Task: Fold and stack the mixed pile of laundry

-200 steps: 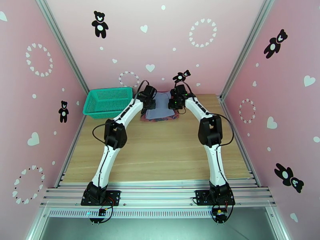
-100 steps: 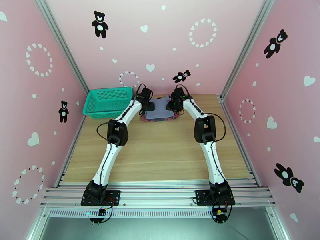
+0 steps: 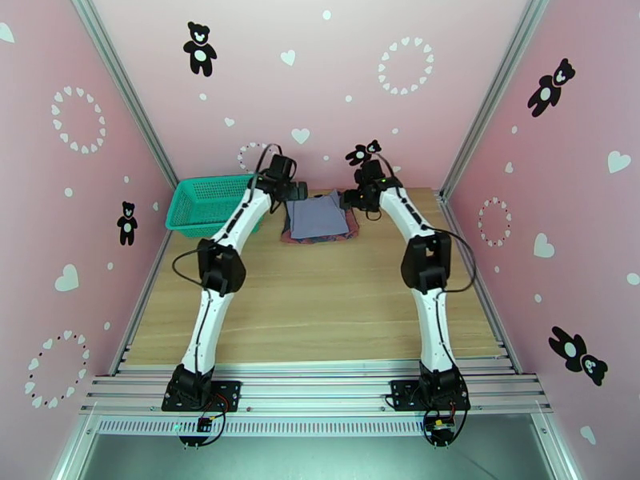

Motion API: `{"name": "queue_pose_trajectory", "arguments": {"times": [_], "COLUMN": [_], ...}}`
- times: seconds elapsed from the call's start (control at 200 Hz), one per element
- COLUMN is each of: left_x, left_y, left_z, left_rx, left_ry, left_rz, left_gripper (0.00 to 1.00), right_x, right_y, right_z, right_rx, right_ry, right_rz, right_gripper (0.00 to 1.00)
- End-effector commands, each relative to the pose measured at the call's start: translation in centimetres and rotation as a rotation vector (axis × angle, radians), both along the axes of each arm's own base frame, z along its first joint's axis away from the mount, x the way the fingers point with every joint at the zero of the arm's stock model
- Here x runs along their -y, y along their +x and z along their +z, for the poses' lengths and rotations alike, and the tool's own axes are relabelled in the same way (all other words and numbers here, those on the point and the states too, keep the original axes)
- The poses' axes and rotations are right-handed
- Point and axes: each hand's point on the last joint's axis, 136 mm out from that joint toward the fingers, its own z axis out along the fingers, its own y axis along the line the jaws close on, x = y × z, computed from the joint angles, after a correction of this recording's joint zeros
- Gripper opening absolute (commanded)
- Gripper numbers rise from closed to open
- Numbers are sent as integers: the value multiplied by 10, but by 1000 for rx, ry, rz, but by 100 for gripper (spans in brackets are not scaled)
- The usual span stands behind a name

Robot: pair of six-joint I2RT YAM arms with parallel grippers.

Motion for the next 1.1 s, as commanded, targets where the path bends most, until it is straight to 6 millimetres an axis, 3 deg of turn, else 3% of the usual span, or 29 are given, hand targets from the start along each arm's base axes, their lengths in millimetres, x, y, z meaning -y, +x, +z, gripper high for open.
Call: {"name": "queue_pose_trajectory", "arguments": {"times": [0.0,0.11,0.225,0.295,0.365,0.425,0.54,0.656,0.836,0.901,0.976,1.036,1.091], "left_x": [-45,-90,-147,-183,-213,-230,-258,-273,-266,-261,-250,-240,-228], "left_y": [-51,-110,-169,-198,-221,-237,-254,-260,-244,-232,-213,-194,-175], "left_z": [138,154,128,89,46,1,-71,-118,-116,-118,-121,-128,-135], "left_rx": [317,430,500,497,508,470,380,343,403,397,388,324,284], "left_ry": [1,29,43,63,126,196,224,194,152,139,122,142,155], "left_rz": [93,200,359,458,543,563,592,620,560,529,462,385,295], "left_gripper": [99,99,99,99,99,99,99,99,98,98,98,92,86], "right_x": [34,66,110,137,143,147,162,170,187,189,172,148,139], "right_y": [-44,-92,-144,-176,-193,-208,-217,-216,-207,-197,-178,-160,-150], "right_z": [91,99,93,80,63,35,-25,-62,-63,-75,-92,-101,-108], "right_rx": [219,318,466,574,690,721,595,599,692,670,648,605,502], "right_ry": [-93,-177,-257,-282,-289,-332,-375,-370,-308,-245,-226,-206,-199], "right_rz": [-32,-85,-220,-311,-283,-263,-287,-322,-408,-409,-299,-139,-76], "right_gripper": [89,91,92,93,98,99,99,99,99,99,98,97,99]}}
